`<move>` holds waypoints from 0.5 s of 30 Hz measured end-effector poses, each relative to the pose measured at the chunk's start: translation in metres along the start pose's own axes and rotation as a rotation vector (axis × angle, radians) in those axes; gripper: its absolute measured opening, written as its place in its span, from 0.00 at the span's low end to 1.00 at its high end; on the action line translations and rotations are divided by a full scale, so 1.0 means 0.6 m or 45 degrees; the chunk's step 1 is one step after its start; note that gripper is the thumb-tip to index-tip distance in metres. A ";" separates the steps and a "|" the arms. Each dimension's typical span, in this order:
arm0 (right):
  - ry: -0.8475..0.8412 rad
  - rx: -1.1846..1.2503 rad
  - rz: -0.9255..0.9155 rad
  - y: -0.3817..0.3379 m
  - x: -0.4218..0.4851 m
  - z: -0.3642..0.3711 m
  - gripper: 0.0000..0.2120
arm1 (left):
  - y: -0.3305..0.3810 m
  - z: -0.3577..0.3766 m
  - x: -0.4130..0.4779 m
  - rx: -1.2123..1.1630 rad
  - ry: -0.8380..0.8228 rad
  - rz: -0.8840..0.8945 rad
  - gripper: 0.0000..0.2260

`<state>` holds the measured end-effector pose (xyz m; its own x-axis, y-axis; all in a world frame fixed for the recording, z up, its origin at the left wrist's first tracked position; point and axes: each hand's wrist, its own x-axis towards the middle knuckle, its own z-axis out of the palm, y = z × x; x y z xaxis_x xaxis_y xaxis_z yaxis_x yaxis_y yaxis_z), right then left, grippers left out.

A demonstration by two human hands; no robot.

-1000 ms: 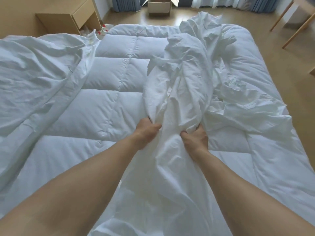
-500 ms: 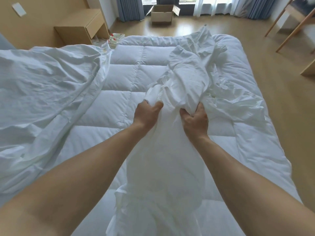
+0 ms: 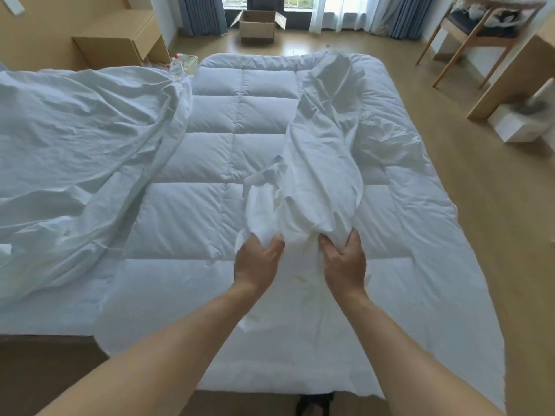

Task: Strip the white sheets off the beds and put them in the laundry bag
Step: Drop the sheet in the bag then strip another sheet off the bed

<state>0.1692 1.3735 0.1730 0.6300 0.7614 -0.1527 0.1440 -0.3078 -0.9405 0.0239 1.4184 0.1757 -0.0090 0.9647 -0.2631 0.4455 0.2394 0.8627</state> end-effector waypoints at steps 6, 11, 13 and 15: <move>-0.162 -0.280 0.299 0.140 -0.132 -0.018 0.20 | -0.152 -0.001 -0.093 0.164 -0.157 -0.305 0.21; -0.259 -0.729 0.421 0.184 -0.123 -0.029 0.32 | -0.167 0.009 -0.067 0.428 0.042 -0.318 0.25; -0.126 -0.775 0.178 0.173 -0.107 -0.035 0.42 | -0.147 0.016 -0.046 0.620 0.125 0.042 0.33; -0.124 -0.800 -0.100 0.157 -0.078 -0.036 0.44 | -0.121 0.031 -0.017 0.793 0.055 0.308 0.35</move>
<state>0.1695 1.2965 0.0984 0.5316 0.8345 -0.1449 0.6252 -0.5021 -0.5975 0.0082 1.3893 0.1078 0.1260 0.9899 -0.0647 0.8730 -0.0797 0.4812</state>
